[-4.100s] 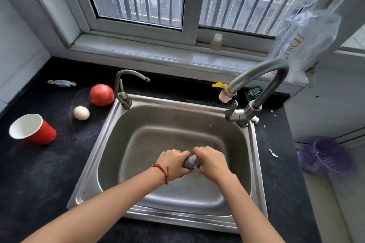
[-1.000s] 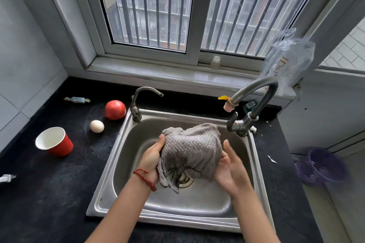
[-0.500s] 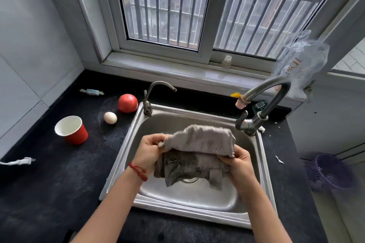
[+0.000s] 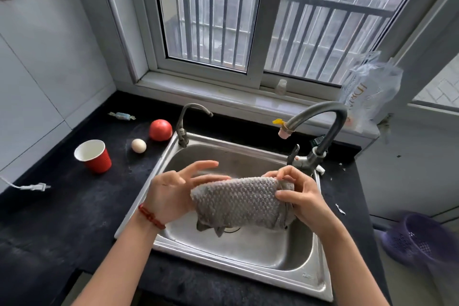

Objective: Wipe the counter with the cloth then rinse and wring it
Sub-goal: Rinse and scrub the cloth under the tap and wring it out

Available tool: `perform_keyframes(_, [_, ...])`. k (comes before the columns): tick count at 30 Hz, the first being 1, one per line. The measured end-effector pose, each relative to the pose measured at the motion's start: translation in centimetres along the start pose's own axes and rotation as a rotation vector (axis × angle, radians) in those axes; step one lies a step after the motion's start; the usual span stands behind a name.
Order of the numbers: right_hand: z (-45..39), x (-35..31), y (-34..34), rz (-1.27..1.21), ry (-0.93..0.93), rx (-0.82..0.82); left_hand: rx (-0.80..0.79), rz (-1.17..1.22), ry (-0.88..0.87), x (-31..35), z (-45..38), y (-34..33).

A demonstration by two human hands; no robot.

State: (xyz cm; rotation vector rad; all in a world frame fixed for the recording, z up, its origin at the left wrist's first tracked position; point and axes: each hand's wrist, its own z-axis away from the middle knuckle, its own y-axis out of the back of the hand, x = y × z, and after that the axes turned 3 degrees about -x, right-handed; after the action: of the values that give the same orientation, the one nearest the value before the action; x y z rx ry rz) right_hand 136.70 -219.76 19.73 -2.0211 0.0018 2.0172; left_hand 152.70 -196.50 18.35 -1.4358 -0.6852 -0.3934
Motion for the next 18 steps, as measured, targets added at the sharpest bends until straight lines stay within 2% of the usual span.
perform_keyframes(2, [-0.1, -0.8, 0.1, 0.024, 0.005, -0.089, 0.040, -0.095, 0.109, -0.7, -0.7, -0.4])
perform_keyframes(4, [-0.5, -1.6, -0.3, 0.015, -0.031, -0.204, 0.092, -0.333, 0.258, -1.8, -1.9, -1.8])
perform_keyframes(6, [-0.9, -2.2, -1.1, 0.029, -0.066, -0.289, 0.083, -0.511, 0.327, -3.3, -3.0, -3.3])
perform_keyframes(8, [-1.2, -2.4, -1.7, 0.085, -0.070, -0.273, 0.083, -0.594, 0.346, -4.2, -3.6, -4.5])
perform_keyframes(10, [-1.4, -1.8, -1.9, 0.015, -0.071, -0.115, 0.138, -0.580, 0.297, -4.9, -3.8, -5.0])
perform_keyframes(13, [-1.0, 1.1, -1.6, -0.437, -0.318, 0.122, 0.316, -0.367, 0.148, -5.4, -3.9, -5.3])
perform_keyframes(15, [0.2, 3.0, -2.2, -0.564, -0.441, 0.069, 0.460, -0.262, 0.102, -6.0, -4.2, -5.2])
perform_keyframes(18, [1.3, 4.6, -3.5, -0.426, -0.469, -0.047, 0.690, -0.410, 0.071, -6.9, -4.6, -4.7])
